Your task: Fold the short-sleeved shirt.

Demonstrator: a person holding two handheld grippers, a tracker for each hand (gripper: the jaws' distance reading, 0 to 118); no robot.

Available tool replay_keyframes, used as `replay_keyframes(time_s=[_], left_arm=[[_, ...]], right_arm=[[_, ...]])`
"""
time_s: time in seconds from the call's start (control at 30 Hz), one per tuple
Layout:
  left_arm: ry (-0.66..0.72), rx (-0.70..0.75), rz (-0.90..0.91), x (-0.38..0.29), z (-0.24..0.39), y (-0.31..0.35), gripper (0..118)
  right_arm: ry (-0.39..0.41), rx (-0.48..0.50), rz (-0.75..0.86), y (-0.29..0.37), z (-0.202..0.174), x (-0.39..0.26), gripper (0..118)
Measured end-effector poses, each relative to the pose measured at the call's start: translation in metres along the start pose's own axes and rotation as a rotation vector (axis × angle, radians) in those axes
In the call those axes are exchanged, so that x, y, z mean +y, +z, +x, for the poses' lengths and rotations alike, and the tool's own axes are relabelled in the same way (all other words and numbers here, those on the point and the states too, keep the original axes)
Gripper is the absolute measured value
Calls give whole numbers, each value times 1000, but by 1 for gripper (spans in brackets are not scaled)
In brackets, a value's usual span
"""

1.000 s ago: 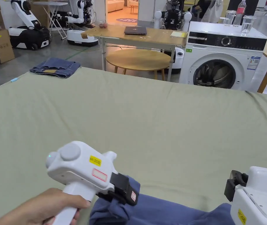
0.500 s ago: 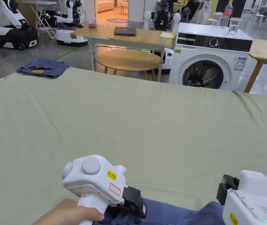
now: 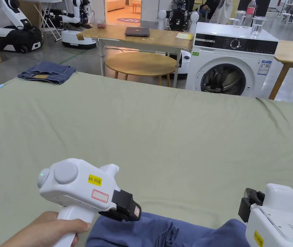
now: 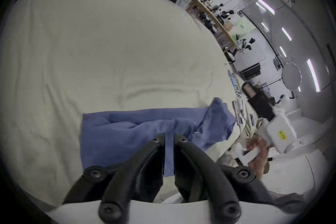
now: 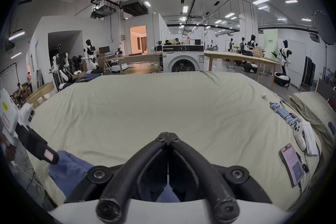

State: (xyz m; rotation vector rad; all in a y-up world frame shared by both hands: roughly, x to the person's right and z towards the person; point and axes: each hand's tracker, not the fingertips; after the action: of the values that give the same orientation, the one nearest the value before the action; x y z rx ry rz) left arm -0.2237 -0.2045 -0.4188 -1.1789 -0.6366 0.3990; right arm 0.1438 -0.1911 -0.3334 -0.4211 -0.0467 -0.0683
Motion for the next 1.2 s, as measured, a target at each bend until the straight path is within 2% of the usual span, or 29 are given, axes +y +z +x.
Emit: replay_keyframes(time_s=[0.23, 0.43, 0.53, 0.67, 0.8, 0.9, 1.0, 1.13, 1.17, 1.2], left_arm=[[35, -187, -114, -15, -7, -61, 3], [74, -211, -111, -17, -16, -112, 1], [142, -257, -78, -17, -19, -121, 0], [67, -205, -81, -16, -8, -128, 0], [76, -193, -84, -12, -3, -106, 0], [19, -125, -10, -9, -5, -65, 0], [41, -119, 54, -4, -24, -21, 0], [56, -30, 123, -9, -42, 32, 1], [66, -27, 129, -10, -52, 39, 8], [91, -37, 129, -12, -61, 46, 27]], right_arm=[[4, 3, -2, 0, 0, 0, 0], [3, 1, 0, 1, 0, 1, 0], [-1, 1, 2, 1, 1, 2, 0], [-1, 1, 4, 1, 1, 2, 0], [5, 4, 8, 3, 0, 4, 0], [10, 4, 17, 4, 0, 6, 0], [11, 10, 31, 5, -2, 8, 0], [10, 25, 44, 3, -6, 10, 0], [11, 28, 44, 3, -8, 10, 0], [10, 34, 43, 2, -10, 10, 0]])
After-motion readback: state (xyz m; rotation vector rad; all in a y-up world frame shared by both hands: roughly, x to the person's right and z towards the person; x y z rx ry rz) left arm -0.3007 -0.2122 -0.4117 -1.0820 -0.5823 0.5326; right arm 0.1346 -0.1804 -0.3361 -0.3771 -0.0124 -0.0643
